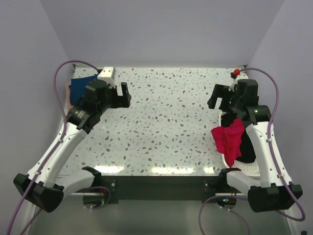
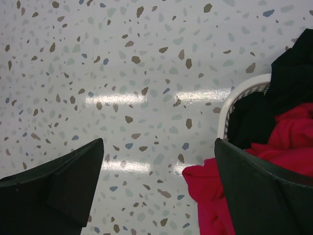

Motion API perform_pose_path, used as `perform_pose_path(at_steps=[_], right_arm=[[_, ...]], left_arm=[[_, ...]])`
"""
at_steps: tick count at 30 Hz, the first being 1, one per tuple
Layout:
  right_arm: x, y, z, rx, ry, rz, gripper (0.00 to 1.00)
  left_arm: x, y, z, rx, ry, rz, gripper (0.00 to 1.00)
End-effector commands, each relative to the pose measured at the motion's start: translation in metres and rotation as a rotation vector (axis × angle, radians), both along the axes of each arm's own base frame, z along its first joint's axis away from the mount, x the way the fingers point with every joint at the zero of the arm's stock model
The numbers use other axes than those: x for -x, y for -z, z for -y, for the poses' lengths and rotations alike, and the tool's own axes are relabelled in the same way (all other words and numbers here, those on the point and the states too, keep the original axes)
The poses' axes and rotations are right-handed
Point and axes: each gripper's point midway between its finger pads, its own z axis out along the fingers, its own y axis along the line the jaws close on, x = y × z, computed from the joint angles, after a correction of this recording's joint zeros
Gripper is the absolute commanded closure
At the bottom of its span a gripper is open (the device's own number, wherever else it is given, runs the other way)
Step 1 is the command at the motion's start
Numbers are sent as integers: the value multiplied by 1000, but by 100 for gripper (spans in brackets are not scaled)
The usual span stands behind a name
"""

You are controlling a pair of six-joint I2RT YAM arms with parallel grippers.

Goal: Fold and stack the t-shirts
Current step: Grab the tshirt from the pile

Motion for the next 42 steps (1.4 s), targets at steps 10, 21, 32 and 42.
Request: perform_pose_path(at_steps=[10,21,32,42], right_arm=[[46,27,20,21,161,-230,1],[88,69,37,66,302,-422,1],[78,106,53,102,433,-433,1],[78,133,63,109,506,-463,17]], left_arm=[[-3,-4,12,14,64,3,0],[-2,8,11,-25,91,12,0],[-3,22,13,-42,115,8,0],[-1,29,7,-74,104,7,0]])
